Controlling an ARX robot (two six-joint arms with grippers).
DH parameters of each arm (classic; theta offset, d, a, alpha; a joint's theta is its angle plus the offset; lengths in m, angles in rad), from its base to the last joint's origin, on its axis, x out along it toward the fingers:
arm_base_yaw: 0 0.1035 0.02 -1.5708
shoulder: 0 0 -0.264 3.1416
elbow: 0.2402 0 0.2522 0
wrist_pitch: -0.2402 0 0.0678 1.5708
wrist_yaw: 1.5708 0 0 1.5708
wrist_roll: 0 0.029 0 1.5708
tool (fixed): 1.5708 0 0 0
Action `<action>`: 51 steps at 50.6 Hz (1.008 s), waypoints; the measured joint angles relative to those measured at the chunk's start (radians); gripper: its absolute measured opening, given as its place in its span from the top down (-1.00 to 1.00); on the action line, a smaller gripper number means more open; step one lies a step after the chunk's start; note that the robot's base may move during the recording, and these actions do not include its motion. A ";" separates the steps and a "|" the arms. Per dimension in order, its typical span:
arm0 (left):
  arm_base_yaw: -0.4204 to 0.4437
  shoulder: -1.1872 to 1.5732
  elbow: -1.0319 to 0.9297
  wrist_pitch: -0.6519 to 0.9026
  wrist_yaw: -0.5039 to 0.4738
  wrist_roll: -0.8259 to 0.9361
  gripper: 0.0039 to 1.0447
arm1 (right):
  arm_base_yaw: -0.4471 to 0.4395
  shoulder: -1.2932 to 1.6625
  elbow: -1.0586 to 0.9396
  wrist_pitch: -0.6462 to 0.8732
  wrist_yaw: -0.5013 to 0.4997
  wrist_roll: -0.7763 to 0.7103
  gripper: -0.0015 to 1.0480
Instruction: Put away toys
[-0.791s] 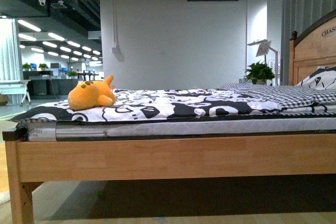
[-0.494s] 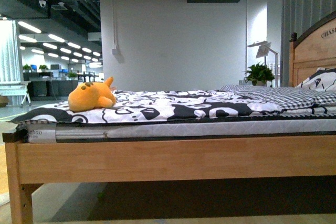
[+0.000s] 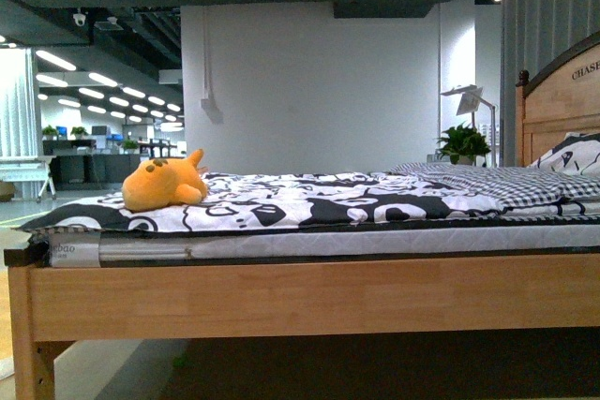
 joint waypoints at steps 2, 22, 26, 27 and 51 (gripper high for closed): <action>0.000 0.000 0.000 0.000 0.000 0.000 -0.89 | 0.000 0.000 0.000 0.000 0.000 0.000 -0.99; 0.000 0.000 0.000 0.000 0.000 0.000 -0.89 | 0.000 0.000 0.000 0.000 0.000 0.000 -0.99; 0.000 0.000 0.000 0.000 0.000 0.000 -0.89 | 0.000 0.000 0.000 0.000 0.000 0.000 -0.99; 0.000 0.000 0.000 0.000 0.000 0.000 -0.89 | 0.000 0.000 0.000 0.000 0.000 0.000 -0.99; 0.000 0.000 0.000 0.000 0.000 0.000 -0.89 | 0.000 0.000 0.000 0.000 0.000 0.000 -0.99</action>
